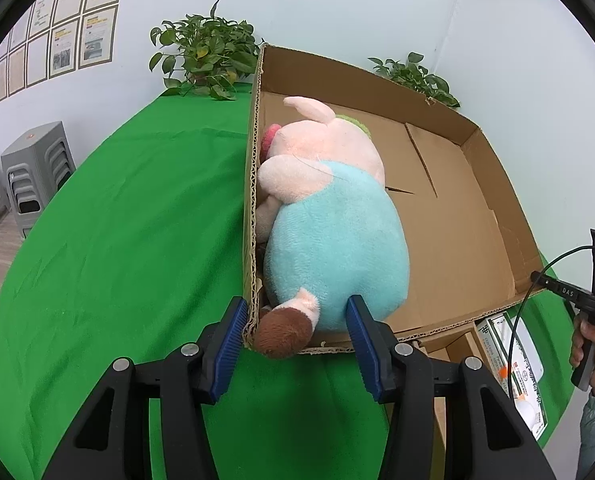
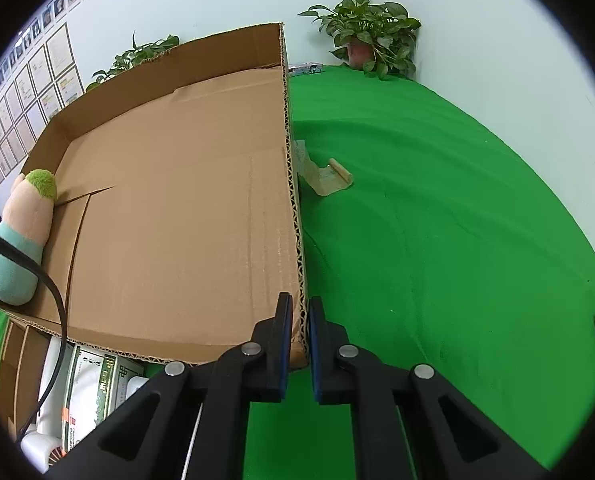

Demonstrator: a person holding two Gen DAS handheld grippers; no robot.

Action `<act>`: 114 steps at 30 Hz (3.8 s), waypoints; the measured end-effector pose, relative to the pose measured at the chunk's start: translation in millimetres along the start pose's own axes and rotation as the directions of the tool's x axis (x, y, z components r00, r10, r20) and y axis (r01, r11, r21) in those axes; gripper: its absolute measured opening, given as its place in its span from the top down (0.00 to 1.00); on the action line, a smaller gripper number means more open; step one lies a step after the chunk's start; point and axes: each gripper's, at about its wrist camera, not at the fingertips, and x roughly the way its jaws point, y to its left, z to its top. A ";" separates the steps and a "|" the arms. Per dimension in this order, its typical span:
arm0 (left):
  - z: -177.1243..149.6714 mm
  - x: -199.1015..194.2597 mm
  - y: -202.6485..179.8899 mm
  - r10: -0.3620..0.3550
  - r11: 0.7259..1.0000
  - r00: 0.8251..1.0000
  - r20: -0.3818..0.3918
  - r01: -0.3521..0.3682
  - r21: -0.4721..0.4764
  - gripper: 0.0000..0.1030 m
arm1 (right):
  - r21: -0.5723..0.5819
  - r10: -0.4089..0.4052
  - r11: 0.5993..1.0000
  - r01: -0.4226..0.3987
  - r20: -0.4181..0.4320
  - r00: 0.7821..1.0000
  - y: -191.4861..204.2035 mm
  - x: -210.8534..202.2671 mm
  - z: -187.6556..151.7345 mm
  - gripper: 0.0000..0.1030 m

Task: Organize objects
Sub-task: 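Withdraw both grippers from the box and move toward the cardboard insert, then grasp the long cardboard insert tray by its wall with the right gripper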

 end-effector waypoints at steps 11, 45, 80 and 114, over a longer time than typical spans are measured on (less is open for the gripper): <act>-4.3 -79.0 -41.9 0.111 0.990 0.972 0.208 -0.128 0.066 0.15 | -0.018 -0.042 0.999 0.044 0.091 0.995 10.7 -39.2 -7.6 0.21; -65.5 -130.3 -154.9 0.123 0.977 0.963 0.242 -0.161 0.142 1.00 | -0.144 0.099 0.987 -0.070 0.203 0.974 102.8 -139.5 -97.1 0.90; -130.2 -183.6 -107.0 0.026 0.997 0.993 0.111 -0.033 0.064 0.05 | -0.255 0.547 0.803 -0.539 -0.048 0.836 160.1 -197.6 -198.6 0.06; -158.6 -89.7 -102.1 -0.134 0.991 0.978 -0.162 0.136 -0.004 0.85 | -0.192 0.359 0.908 -0.372 -0.097 0.928 197.2 -151.8 -205.5 0.83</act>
